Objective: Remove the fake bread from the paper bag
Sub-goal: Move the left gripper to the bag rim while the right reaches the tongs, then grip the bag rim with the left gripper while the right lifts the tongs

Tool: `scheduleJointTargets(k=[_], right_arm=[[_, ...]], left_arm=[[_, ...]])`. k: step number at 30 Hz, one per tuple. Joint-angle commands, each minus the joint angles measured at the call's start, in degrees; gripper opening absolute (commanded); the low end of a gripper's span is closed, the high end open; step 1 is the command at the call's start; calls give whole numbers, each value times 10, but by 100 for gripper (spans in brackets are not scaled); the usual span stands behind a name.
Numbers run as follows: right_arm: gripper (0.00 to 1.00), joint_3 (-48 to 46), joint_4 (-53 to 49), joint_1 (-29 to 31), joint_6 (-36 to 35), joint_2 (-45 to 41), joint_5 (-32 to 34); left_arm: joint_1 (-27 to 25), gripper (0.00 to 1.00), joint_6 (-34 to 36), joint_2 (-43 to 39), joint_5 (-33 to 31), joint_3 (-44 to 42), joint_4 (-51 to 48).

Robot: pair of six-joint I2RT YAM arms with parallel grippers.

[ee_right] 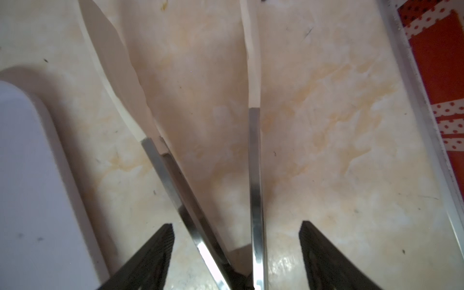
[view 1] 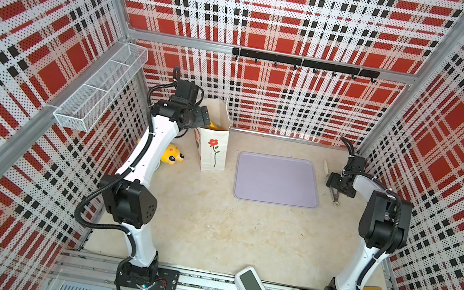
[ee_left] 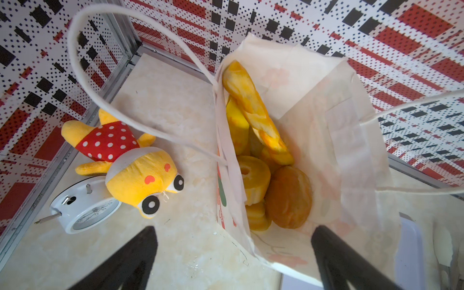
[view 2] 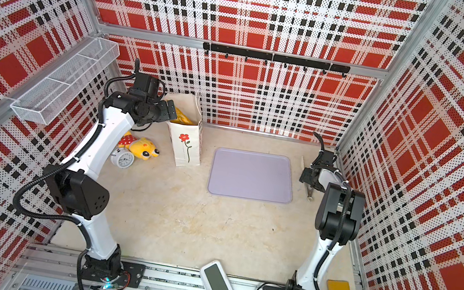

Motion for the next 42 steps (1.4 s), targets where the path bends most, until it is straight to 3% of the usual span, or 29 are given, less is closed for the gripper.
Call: scheduleJointTargets(k=[1,7,19,24,31,42], right_arm=[[78,17,1,-1,-15,12,-21],[75,4,-11,2,-23,21,-24],[49,-2,-20,20,-48,15,14],[47,-46,16,33,-57,-19,36],[34,-78,1,35,-30,-102,-1],[37,-59,-130,34,-9,-212,-89]], left_arm=[[-6,100,7,-18,4,3,8],[-9,100,11,-20,3,-5,8],[-10,100,27,-17,3,-8,6],[-22,100,65,-11,12,-5,11],[-55,100,116,-16,-5,-5,13],[-33,100,104,-43,50,-42,23]])
